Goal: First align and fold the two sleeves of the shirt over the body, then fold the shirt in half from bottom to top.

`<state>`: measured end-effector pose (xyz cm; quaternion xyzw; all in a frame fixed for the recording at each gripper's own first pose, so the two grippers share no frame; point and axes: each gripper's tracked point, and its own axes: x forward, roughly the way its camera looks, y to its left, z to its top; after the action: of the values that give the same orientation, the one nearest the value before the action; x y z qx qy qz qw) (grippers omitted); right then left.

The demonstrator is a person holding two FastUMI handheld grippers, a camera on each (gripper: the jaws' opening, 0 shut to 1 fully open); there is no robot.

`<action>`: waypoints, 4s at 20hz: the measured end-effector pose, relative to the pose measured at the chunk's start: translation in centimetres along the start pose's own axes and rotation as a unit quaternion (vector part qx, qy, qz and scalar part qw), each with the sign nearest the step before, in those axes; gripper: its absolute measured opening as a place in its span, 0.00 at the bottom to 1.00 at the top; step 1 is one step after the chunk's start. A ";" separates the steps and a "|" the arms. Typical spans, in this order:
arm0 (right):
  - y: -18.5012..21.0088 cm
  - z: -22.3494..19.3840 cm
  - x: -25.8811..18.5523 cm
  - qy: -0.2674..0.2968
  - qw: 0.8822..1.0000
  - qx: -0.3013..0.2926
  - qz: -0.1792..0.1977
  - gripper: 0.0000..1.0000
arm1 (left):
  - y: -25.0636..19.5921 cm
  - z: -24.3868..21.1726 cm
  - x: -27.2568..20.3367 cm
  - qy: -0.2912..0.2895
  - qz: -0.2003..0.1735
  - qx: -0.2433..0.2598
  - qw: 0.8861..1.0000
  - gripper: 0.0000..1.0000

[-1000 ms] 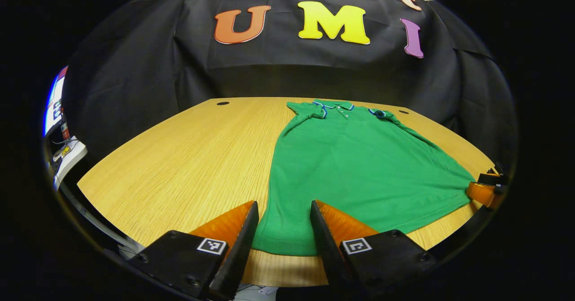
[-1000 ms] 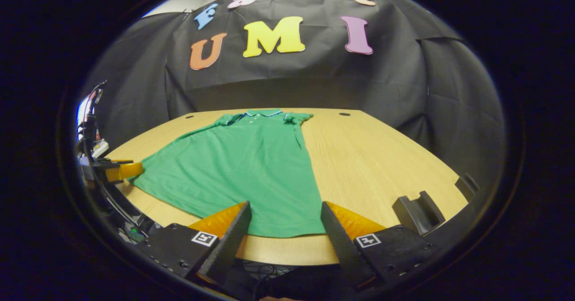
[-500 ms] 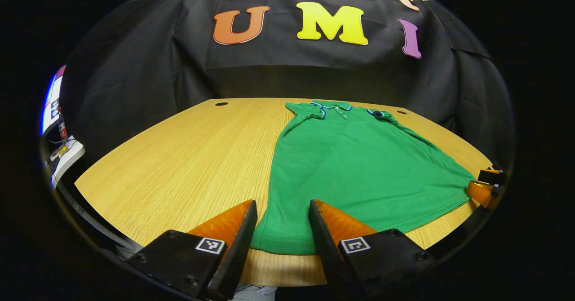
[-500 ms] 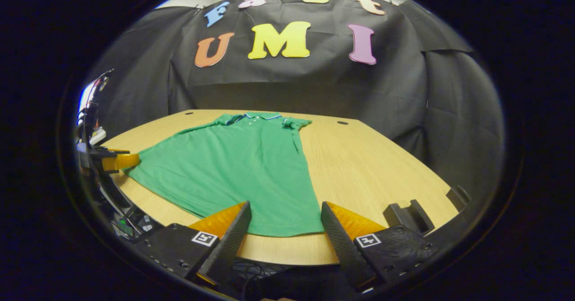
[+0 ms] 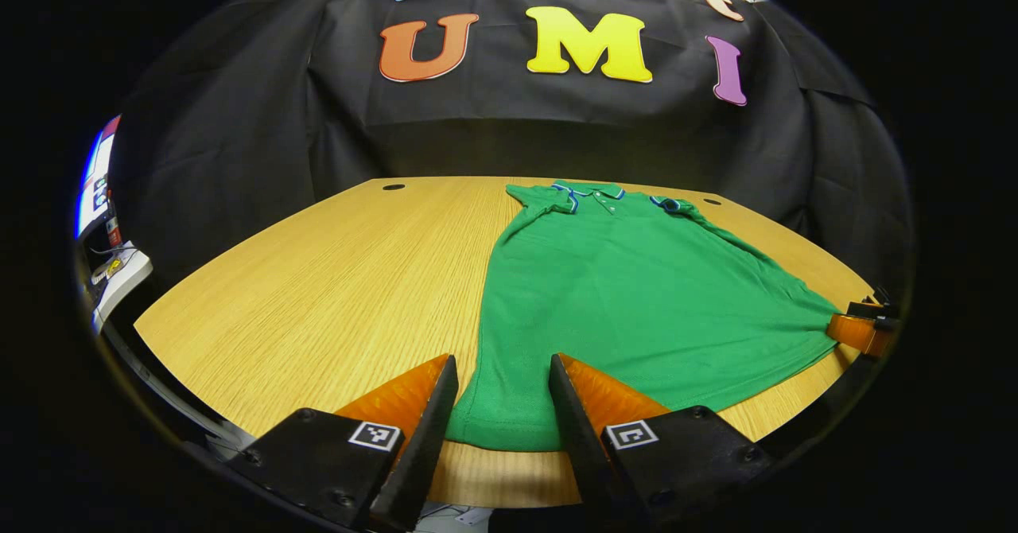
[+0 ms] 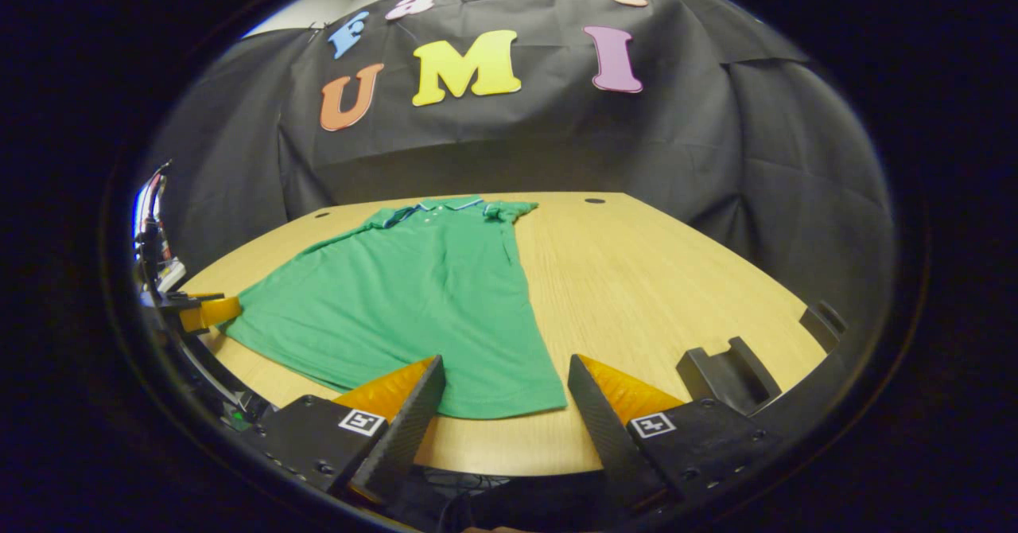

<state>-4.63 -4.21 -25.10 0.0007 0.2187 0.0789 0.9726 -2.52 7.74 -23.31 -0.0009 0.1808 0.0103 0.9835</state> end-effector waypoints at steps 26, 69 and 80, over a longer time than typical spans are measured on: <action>2.2 23.8 9.2 -0.179 0.979 -0.093 -0.007 0.00 | -3.0 22.9 10.8 -0.151 -0.034 0.034 0.987 0.08; 4.3 32.2 24.8 -0.138 0.988 -0.064 -0.013 0.97 | -4.5 29.8 25.2 -0.138 -0.003 0.044 0.989 1.00; 3.7 32.3 1.4 -0.246 0.966 -0.074 -0.005 0.95 | -6.5 29.5 5.3 -0.179 0.002 0.059 0.982 1.00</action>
<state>9.81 0.78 3.64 -0.0528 -0.0338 0.0876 0.9942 13.06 1.49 2.32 0.0597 0.0018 0.0012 0.9982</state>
